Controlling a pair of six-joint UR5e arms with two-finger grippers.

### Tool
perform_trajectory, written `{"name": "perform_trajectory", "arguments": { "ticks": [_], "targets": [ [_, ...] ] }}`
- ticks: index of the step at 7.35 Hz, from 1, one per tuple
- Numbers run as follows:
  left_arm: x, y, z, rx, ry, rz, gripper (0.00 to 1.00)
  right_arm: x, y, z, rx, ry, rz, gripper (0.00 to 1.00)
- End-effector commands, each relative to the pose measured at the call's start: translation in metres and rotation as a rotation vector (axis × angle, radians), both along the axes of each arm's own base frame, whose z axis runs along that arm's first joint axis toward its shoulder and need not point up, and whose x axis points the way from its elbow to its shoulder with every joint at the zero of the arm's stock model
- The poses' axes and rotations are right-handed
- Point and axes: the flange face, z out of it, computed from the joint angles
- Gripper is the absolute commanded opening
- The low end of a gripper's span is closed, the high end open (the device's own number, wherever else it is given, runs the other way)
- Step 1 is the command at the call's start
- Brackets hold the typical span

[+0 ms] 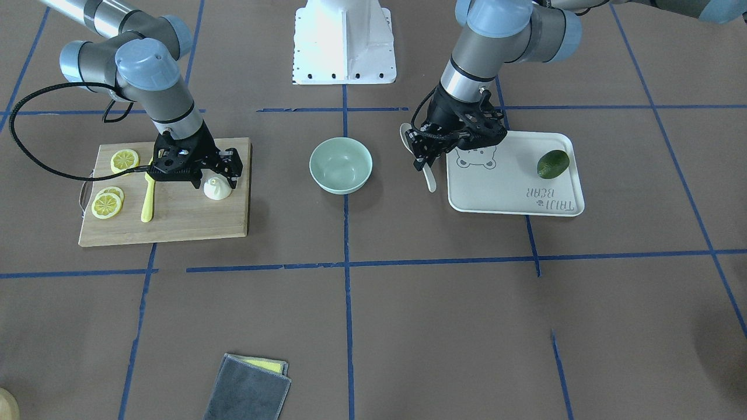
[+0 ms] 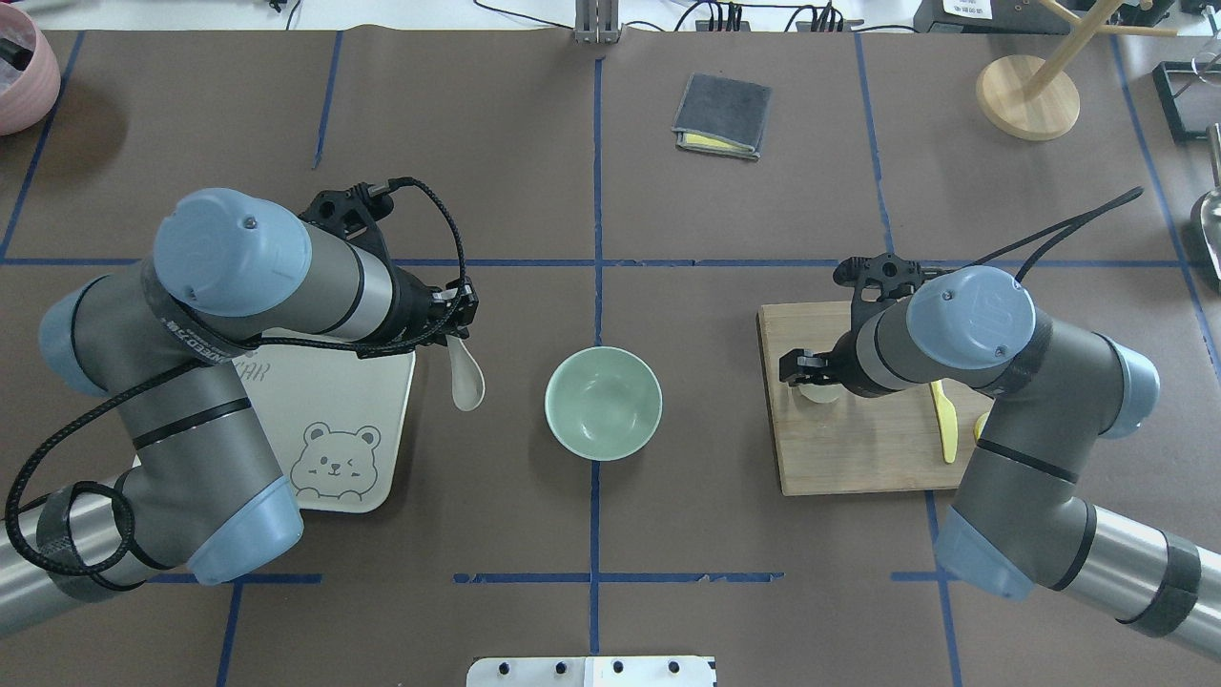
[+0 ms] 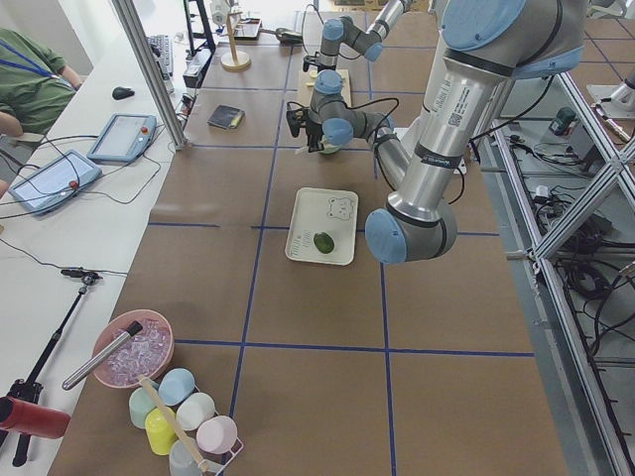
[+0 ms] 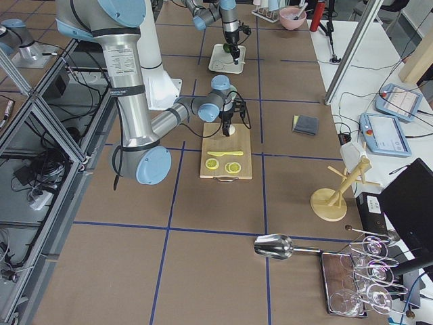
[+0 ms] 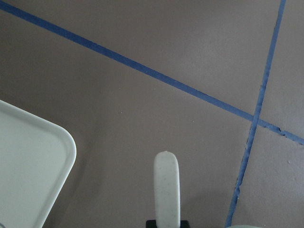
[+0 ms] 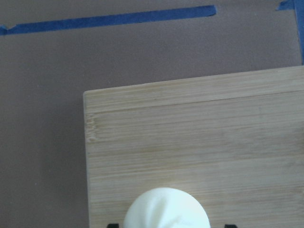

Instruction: Put spoon and bun in bowl

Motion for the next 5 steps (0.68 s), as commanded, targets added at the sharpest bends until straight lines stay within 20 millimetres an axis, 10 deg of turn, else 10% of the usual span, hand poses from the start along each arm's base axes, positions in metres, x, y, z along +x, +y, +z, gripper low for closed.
{"name": "perform_trajectory", "arguments": {
  "ticks": [1, 5],
  "targets": [
    [0.041, -0.004, -0.017, -0.081, 0.064, -0.032, 0.00, 0.002, -0.002, -0.002, 0.005, -0.002, 0.000, 0.33],
    [0.084, 0.011, -0.050, -0.123, 0.110, -0.015, 0.00, 0.019, -0.015, -0.009, 0.005, -0.018, 0.025, 0.27]
  ]
}}
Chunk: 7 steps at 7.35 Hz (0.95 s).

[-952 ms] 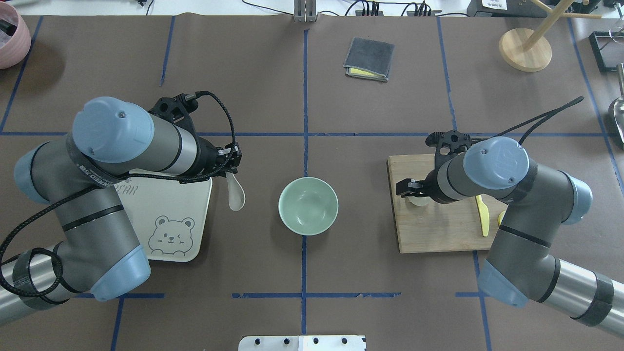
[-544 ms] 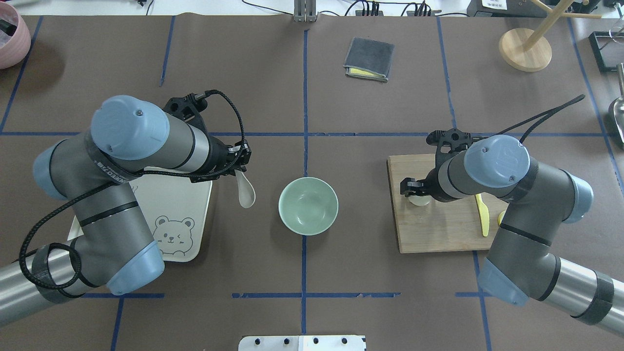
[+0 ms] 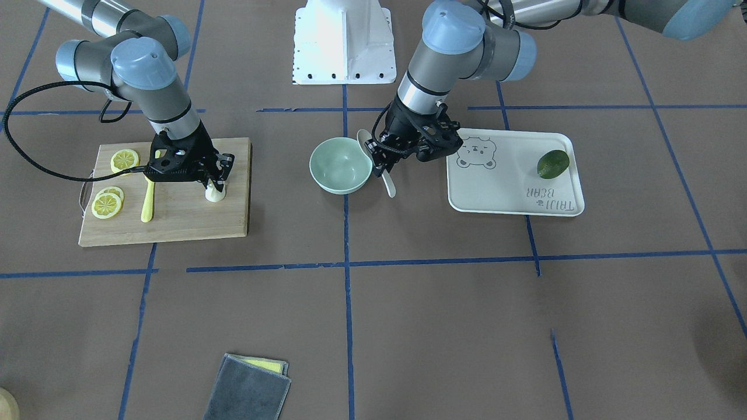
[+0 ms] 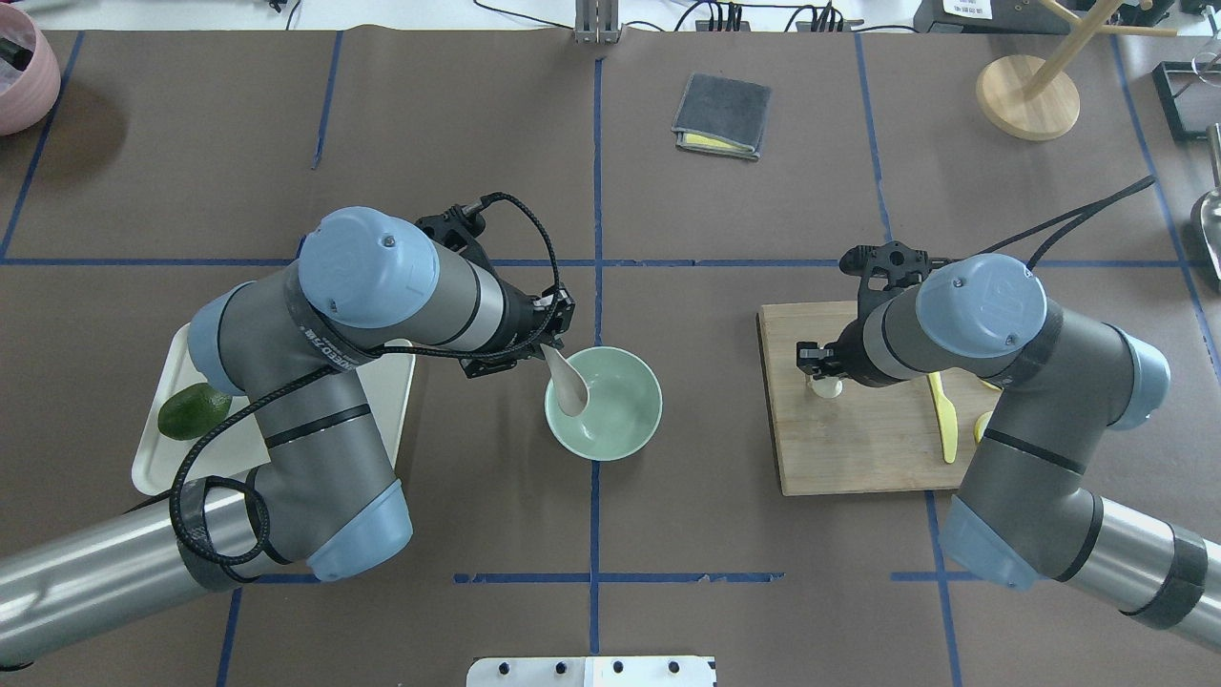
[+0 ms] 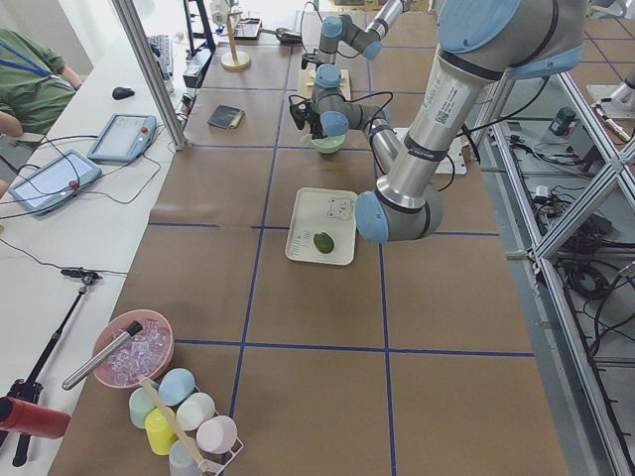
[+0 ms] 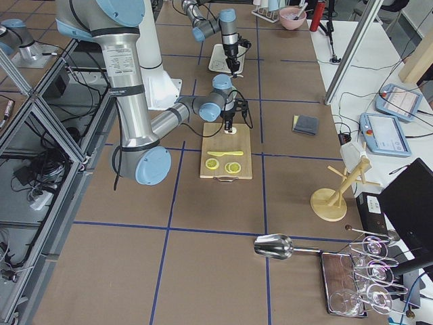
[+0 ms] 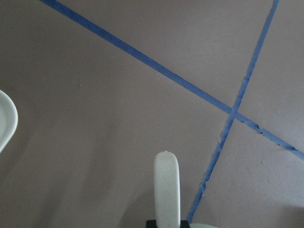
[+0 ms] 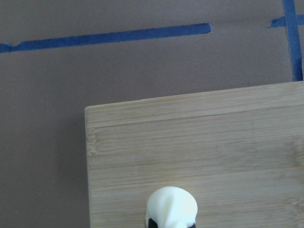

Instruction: Put spoon and bun in bowl

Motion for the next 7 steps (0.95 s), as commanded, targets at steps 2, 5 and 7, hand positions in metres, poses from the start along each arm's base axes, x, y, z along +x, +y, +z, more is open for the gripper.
{"name": "perform_trajectory", "arguments": {
  "ticks": [2, 5, 7],
  "targets": [
    [0.023, 0.018, -0.014, 0.008, 0.031, 0.034, 0.00, 0.017, -0.016, -0.012, -0.007, -0.028, 0.019, 0.27],
    [0.030, 0.004, -0.014, 0.029, 0.010, 0.024, 0.90, 0.015, -0.018, -0.021, 0.002, -0.041, 0.020, 0.27],
    [0.008, -0.022, -0.009, 0.033, -0.001, -0.024, 1.00, 0.013, -0.018, -0.028, 0.008, -0.049, 0.019, 0.27]
  ]
}}
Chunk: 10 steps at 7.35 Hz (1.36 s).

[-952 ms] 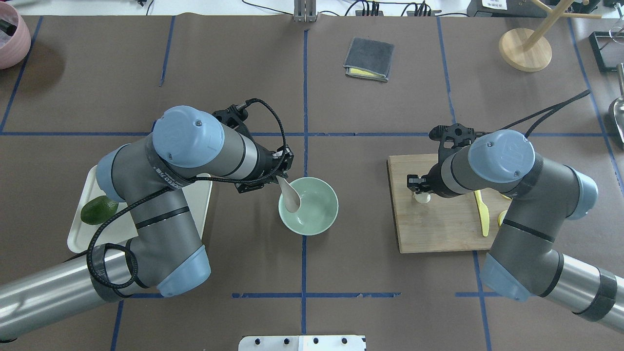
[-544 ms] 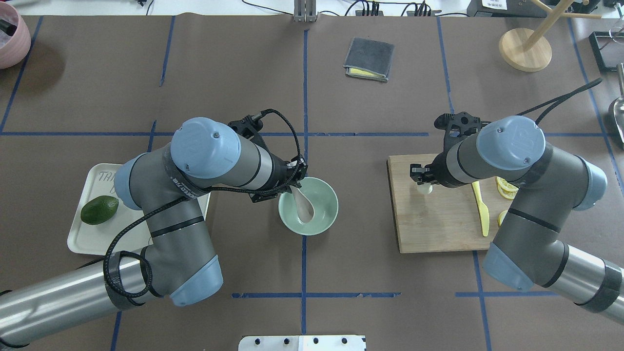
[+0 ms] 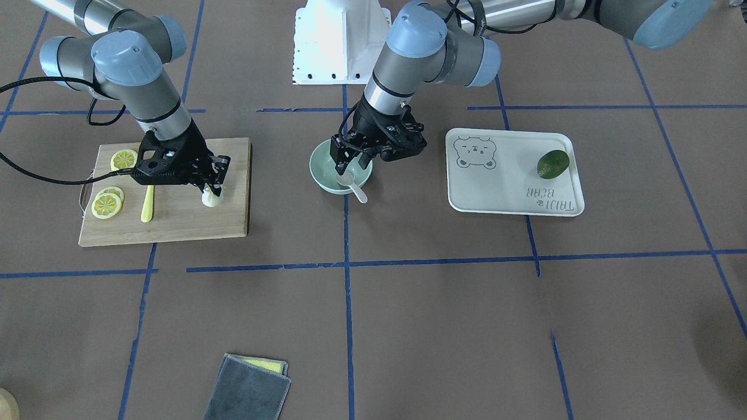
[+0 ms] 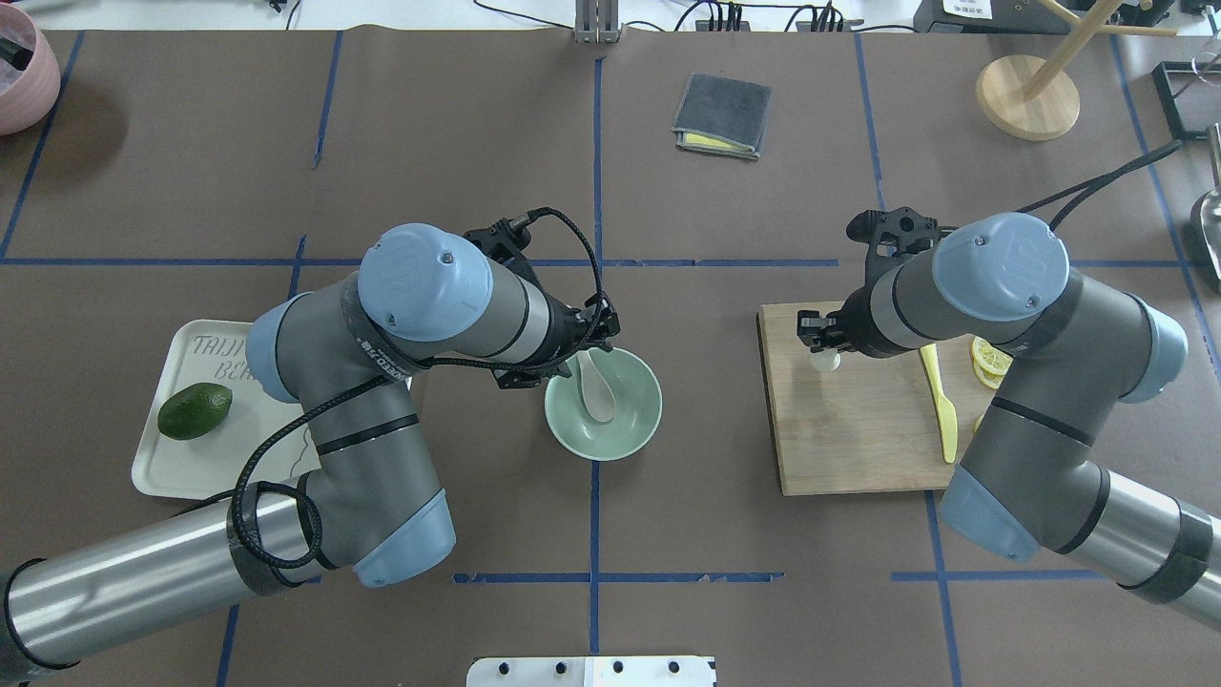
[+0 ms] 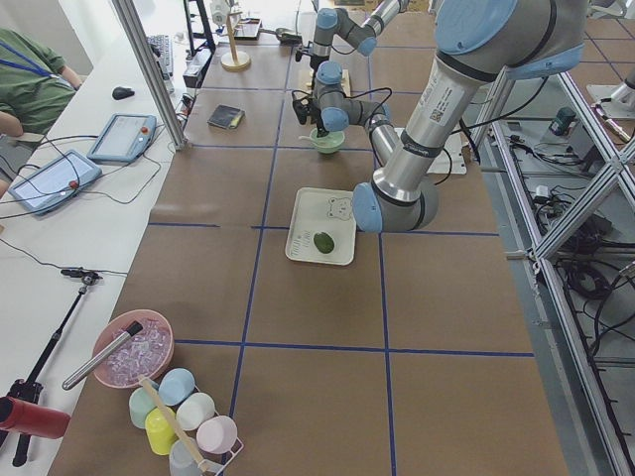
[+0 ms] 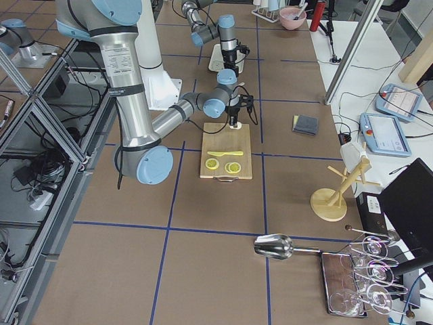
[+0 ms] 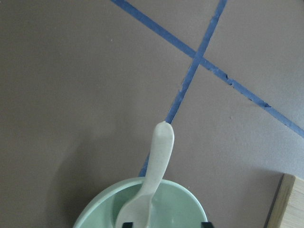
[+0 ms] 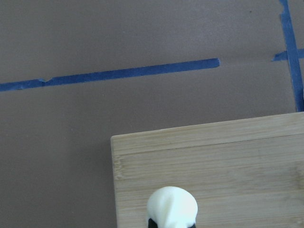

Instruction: Put spoon and bun in bowl

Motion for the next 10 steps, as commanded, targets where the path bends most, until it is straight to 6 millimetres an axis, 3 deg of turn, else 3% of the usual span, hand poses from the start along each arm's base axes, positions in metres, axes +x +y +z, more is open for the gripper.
{"name": "perform_trajectory", "arguments": {
  "ticks": [1, 2, 4, 6, 7, 8, 9, 10],
  "targets": [
    [-0.028, -0.028, 0.003, 0.025, -0.010, -0.040, 1.00, -0.006, -0.001, -0.016, 0.014, -0.021, 0.000, 0.27],
    [-0.047, -0.036, 0.014, 0.069, -0.036, -0.038, 1.00, -0.012, -0.002, -0.035, 0.025, -0.048, 0.004, 0.27],
    [-0.106, -0.040, 0.040, 0.154, -0.105, 0.010, 1.00, -0.034, 0.002, -0.081, 0.029, -0.119, 0.008, 0.27],
    [-0.168, -0.056, 0.031, 0.234, -0.226, 0.029, 1.00, -0.070, 0.027, -0.124, -0.015, -0.193, 0.010, 0.27],
    [-0.197, -0.066, 0.032, 0.245, -0.265, 0.012, 1.00, -0.091, 0.046, -0.137, -0.011, -0.205, 0.019, 0.27],
    [-0.232, -0.079, 0.044, 0.273, -0.310, -0.003, 1.00, -0.112, 0.062, -0.145, 0.009, -0.205, 0.033, 0.27],
    [-0.254, -0.079, 0.063, 0.302, -0.348, 0.009, 1.00, -0.121, 0.065, -0.151, 0.000, -0.209, 0.032, 0.28],
    [-0.279, -0.085, 0.079, 0.342, -0.392, 0.021, 1.00, -0.129, 0.065, -0.152, -0.003, -0.207, 0.031, 0.39]
  ]
}}
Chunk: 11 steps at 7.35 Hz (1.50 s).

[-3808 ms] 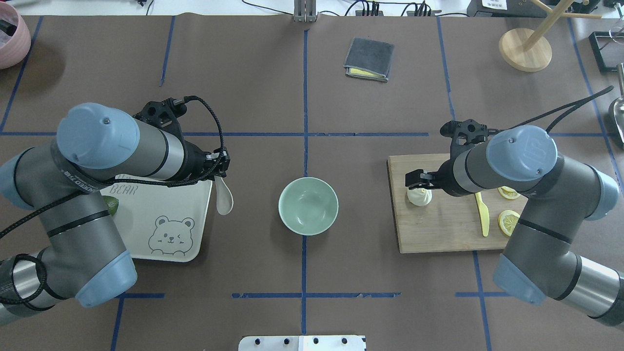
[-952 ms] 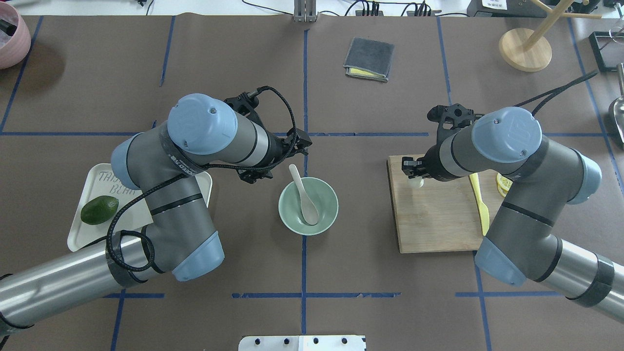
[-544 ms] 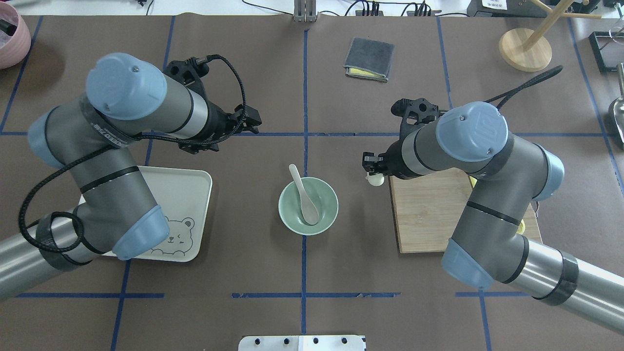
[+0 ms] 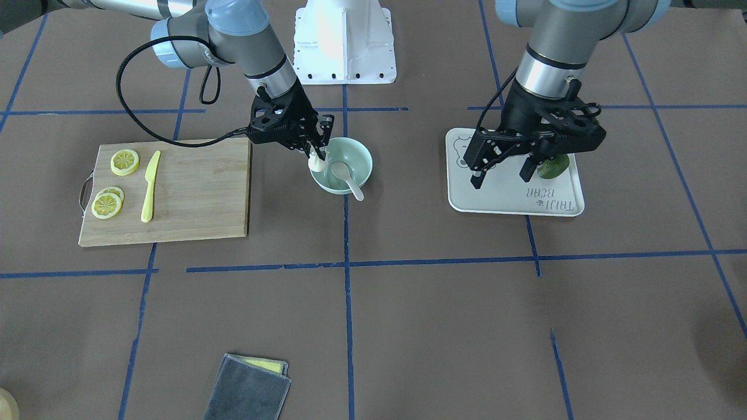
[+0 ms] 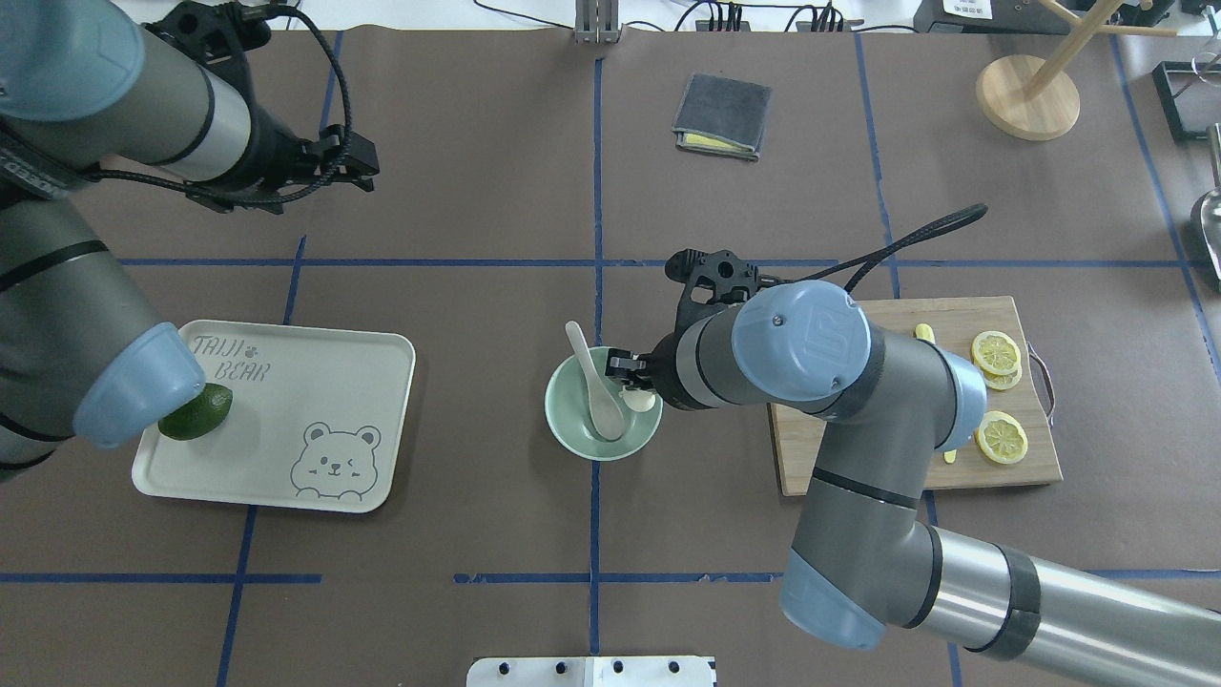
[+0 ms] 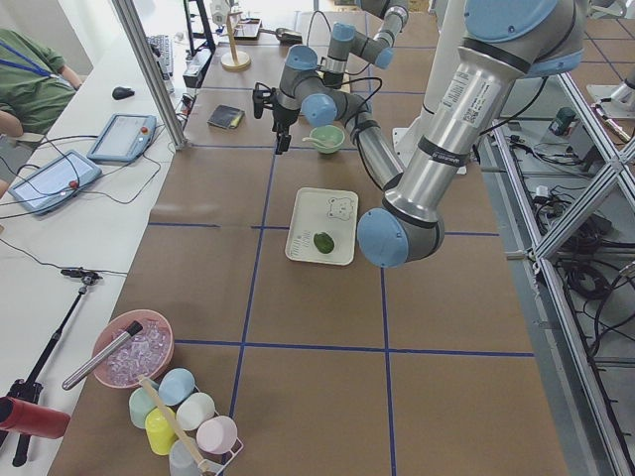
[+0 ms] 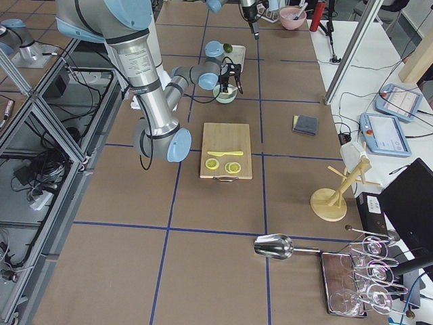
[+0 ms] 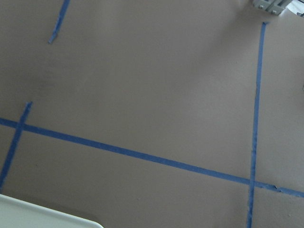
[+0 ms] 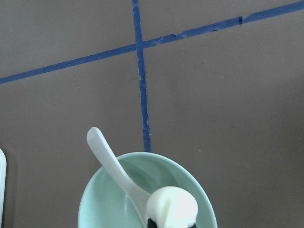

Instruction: Put spoon and bun in bowl

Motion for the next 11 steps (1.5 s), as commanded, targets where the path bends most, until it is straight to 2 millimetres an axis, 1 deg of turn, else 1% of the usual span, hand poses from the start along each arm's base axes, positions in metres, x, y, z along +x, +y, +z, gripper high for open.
{"name": "perform_trajectory", "arguments": {
  "ticks": [1, 2, 3, 4, 5, 6, 7, 8, 9, 10, 11],
  "targets": [
    [-0.053, -0.013, 0.032, 0.059, -0.084, 0.022, 1.00, -0.015, 0.005, -0.005, -0.004, 0.000, -0.003, 0.92],
    [-0.071, -0.019, 0.042, 0.075, -0.105, 0.028, 1.00, -0.016, 0.005, -0.007, -0.004, -0.004, -0.002, 1.00],
    [-0.094, -0.024, 0.054, 0.102, -0.137, 0.050, 1.00, -0.016, 0.006, -0.008, -0.018, -0.012, 0.005, 1.00],
    [-0.119, -0.027, 0.074, 0.120, -0.167, 0.085, 1.00, -0.015, 0.007, -0.011, -0.026, -0.020, 0.010, 1.00],
    [-0.146, -0.032, 0.088, 0.151, -0.201, 0.117, 1.00, -0.015, 0.006, -0.018, -0.024, -0.029, 0.013, 1.00],
    [-0.173, -0.034, 0.112, 0.166, -0.249, 0.144, 1.00, -0.013, 0.006, -0.022, -0.021, -0.035, 0.012, 1.00],
    [-0.203, -0.036, 0.144, 0.175, -0.290, 0.196, 1.00, -0.003, -0.004, -0.021, -0.023, -0.033, 0.024, 1.00],
    [-0.234, -0.045, 0.172, 0.173, -0.284, 0.249, 1.00, 0.020, -0.018, -0.017, -0.040, -0.003, 0.028, 1.00],
    [-0.253, -0.042, 0.202, 0.167, -0.295, 0.294, 1.00, 0.049, -0.033, -0.019, -0.047, 0.045, 0.011, 1.00],
    [-0.278, -0.040, 0.234, 0.160, -0.326, 0.329, 1.00, 0.079, -0.042, -0.009, 0.009, 0.114, -0.023, 1.00],
    [-0.306, -0.040, 0.265, 0.145, -0.340, 0.351, 1.00, 0.113, -0.052, 0.017, 0.071, 0.189, -0.064, 1.00]
  ]
}}
